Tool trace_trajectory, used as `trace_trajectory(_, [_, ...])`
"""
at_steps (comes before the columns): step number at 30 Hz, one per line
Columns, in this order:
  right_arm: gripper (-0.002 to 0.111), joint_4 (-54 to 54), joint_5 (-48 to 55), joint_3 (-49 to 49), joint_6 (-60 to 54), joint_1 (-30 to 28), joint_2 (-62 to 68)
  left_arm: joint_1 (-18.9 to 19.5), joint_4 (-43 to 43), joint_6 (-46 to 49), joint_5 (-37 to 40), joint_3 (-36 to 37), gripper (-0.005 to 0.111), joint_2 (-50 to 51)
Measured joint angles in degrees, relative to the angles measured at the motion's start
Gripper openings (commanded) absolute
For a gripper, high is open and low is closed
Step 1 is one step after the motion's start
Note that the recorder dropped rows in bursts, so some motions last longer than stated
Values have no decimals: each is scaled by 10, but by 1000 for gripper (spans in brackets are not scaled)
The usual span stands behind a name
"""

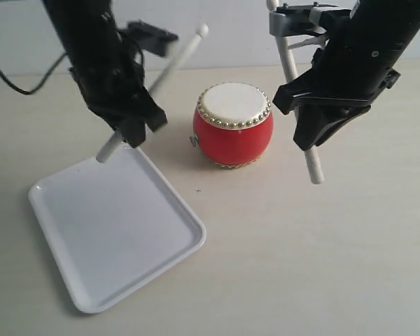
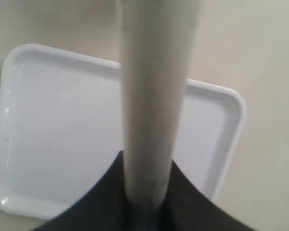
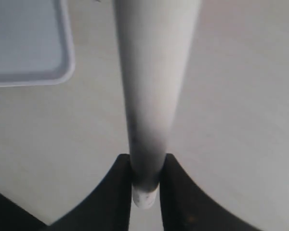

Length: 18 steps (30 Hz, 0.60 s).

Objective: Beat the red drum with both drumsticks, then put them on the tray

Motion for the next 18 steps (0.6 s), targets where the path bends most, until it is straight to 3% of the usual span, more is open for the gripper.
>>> trace_trajectory(4, [0,26,1,0,-13,38,5,54,-61,2,-16,101,0,-123])
trace_trajectory(10, [0,15,3,-30,-25,120,92,127,-99,5,-120,299,0,-322])
trace_trajectory(18, [0,1,1,-154,-17,180,227,197,-92,5,-156,445,0,-515])
